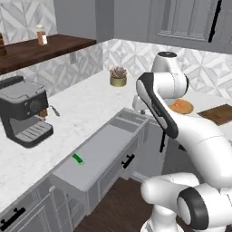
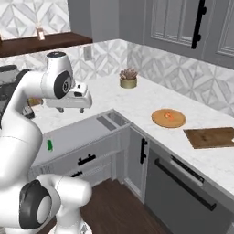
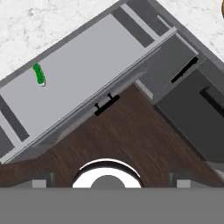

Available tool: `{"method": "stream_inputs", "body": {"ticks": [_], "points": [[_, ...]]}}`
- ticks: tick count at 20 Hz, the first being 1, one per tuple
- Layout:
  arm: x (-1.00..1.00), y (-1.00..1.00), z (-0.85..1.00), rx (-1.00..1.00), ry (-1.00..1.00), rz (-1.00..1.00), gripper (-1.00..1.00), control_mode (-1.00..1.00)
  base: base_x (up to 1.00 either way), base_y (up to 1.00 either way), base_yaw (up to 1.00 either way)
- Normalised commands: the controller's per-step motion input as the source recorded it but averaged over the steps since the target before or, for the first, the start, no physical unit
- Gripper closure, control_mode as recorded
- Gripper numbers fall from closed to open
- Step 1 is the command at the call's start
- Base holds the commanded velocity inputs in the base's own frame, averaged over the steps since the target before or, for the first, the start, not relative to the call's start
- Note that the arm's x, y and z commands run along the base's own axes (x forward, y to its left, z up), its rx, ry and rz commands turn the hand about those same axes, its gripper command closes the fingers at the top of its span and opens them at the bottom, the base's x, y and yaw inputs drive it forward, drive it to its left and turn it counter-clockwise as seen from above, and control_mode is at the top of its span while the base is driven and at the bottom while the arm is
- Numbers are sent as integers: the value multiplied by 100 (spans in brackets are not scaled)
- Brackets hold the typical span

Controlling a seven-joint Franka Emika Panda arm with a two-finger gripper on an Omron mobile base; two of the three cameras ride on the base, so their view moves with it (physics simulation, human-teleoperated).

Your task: Pick up the knife from the drawer and place it on the cutting board. Then place the meat from the plate to the cutting board.

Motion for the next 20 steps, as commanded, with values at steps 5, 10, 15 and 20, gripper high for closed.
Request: {"method": "stream_inputs", "body": {"ticks": [5,10,15,20], "points": [[0,0,0,0,0,0,-100,100,42,-83,-23],[0,0,0,0,0,0,-100,100,28,-91,-1],[0,0,0,0,0,0,-100,100,0,-25,22],[0,0,0,0,0,0,-100,100,8,-19,37]]}}
